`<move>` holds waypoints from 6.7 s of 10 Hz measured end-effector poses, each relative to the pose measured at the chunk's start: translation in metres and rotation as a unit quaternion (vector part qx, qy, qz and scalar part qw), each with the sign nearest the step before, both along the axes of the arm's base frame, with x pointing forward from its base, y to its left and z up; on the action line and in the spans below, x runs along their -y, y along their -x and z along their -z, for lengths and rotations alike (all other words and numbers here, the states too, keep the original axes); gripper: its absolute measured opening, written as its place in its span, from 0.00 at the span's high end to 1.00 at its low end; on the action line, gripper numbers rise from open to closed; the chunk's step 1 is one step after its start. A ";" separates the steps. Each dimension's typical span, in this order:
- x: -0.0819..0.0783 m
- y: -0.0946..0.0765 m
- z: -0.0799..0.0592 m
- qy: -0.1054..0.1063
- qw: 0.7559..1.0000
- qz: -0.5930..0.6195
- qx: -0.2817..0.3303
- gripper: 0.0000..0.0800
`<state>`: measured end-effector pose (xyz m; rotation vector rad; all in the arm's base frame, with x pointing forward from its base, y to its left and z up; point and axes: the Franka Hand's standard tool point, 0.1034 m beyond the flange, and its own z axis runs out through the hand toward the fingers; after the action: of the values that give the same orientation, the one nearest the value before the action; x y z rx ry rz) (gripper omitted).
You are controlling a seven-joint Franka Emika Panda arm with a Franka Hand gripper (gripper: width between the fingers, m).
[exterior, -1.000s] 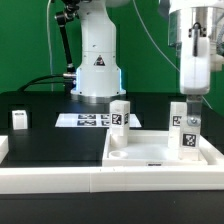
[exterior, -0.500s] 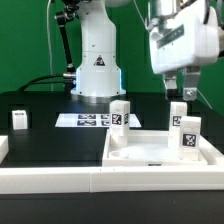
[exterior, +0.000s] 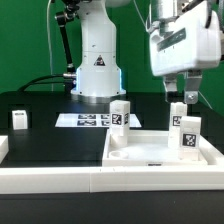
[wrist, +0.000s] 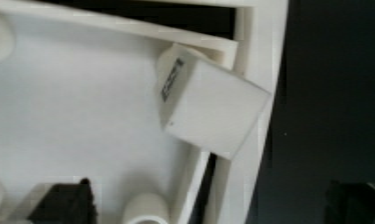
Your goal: Assemble square table
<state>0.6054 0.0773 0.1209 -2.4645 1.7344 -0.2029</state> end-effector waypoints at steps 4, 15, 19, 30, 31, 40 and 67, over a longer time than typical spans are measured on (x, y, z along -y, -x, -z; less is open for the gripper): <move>0.013 0.001 0.000 0.010 0.998 -0.057 -0.001 0.19; 0.093 0.018 -0.004 0.073 0.867 -0.490 -0.051 0.19; 0.106 0.026 0.000 0.064 0.847 -0.524 -0.067 0.19; 0.193 0.110 0.025 0.080 0.721 -0.686 -0.064 0.19; 0.202 0.123 0.030 0.082 0.715 -0.692 -0.064 0.19; 0.227 0.194 0.056 0.062 0.663 -0.742 -0.079 0.19; 0.287 0.241 0.102 -0.118 0.608 -0.657 -0.431 0.19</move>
Offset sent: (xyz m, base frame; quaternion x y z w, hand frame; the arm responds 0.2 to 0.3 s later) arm 0.0000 0.0000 0.0000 0.0000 0.0000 0.0000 1.0000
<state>0.3640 -0.2099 0.0194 -2.9376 -0.5013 1.3729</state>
